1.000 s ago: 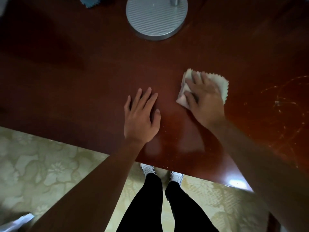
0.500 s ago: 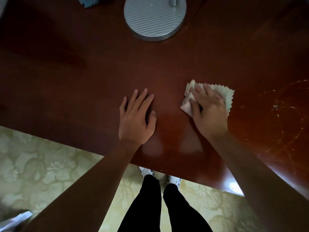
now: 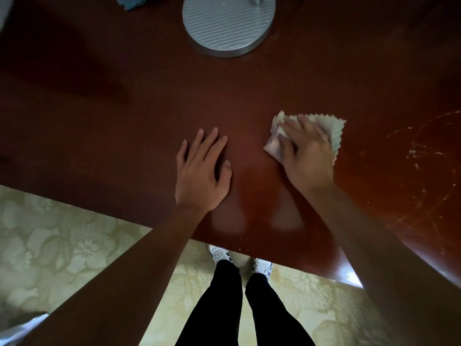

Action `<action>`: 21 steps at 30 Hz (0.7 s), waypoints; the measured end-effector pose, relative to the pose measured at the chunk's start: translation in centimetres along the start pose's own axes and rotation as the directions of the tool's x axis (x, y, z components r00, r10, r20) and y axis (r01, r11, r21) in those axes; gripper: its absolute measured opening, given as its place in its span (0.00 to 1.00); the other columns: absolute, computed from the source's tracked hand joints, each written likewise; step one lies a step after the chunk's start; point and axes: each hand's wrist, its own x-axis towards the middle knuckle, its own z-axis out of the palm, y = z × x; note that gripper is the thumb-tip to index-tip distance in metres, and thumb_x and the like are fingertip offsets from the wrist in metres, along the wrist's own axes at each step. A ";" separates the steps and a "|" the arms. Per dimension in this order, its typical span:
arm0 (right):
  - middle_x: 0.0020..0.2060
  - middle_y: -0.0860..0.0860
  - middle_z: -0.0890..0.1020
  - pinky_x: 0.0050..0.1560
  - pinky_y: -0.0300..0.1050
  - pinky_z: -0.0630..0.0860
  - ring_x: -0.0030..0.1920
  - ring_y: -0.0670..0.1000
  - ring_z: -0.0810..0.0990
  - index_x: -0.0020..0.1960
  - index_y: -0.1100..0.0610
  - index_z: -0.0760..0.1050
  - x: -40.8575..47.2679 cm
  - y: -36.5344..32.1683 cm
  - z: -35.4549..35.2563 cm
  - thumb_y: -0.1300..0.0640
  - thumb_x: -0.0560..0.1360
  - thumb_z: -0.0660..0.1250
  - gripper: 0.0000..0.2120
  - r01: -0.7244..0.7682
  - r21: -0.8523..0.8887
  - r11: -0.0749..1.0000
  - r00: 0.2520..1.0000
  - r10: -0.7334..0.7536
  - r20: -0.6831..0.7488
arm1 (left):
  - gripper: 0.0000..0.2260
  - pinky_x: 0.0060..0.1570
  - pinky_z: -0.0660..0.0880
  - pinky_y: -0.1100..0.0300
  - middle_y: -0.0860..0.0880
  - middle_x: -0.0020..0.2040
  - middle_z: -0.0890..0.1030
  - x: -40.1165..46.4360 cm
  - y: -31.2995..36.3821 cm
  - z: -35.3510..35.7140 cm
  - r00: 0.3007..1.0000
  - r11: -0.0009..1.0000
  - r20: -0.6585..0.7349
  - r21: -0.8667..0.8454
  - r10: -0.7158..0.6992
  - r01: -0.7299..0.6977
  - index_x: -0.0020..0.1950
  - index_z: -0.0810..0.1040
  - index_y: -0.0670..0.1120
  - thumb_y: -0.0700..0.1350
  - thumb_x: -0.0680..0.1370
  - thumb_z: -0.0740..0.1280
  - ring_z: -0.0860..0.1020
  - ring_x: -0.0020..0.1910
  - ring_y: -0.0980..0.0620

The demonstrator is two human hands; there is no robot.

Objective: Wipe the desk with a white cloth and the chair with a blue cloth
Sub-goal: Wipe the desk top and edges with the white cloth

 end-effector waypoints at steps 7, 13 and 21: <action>0.60 0.54 0.81 0.72 0.48 0.60 0.66 0.56 0.75 0.59 0.57 0.80 -6.8 -0.8 -0.2 0.66 0.73 0.69 0.15 0.109 -0.010 0.994 0.994 -0.109 -0.011 | 0.22 0.75 0.54 0.44 0.49 0.75 0.69 0.0 0.1 -0.2 0.999 1.000 0.037 0.011 -0.012 0.011 0.72 0.72 0.48 0.51 0.79 0.59 0.61 0.77 0.48; 0.64 0.59 0.77 0.74 0.47 0.57 0.70 0.56 0.71 0.63 0.57 0.78 -0.7 -0.4 -0.2 0.60 0.78 0.64 0.15 -0.044 0.005 0.999 0.999 0.044 -0.026 | 0.22 0.75 0.54 0.44 0.49 0.75 0.69 0.0 0.1 -0.2 0.999 1.000 0.036 0.004 -0.019 0.019 0.72 0.72 0.48 0.51 0.79 0.60 0.61 0.77 0.48; 0.60 0.56 0.81 0.73 0.52 0.63 0.67 0.55 0.74 0.59 0.58 0.81 -6.8 -0.8 -0.4 0.64 0.74 0.67 0.14 0.041 0.023 0.999 0.999 -0.041 -0.013 | 0.23 0.76 0.53 0.44 0.49 0.76 0.68 0.1 0.0 -0.3 0.998 1.000 0.055 0.016 -0.015 0.014 0.73 0.71 0.48 0.51 0.79 0.60 0.60 0.77 0.48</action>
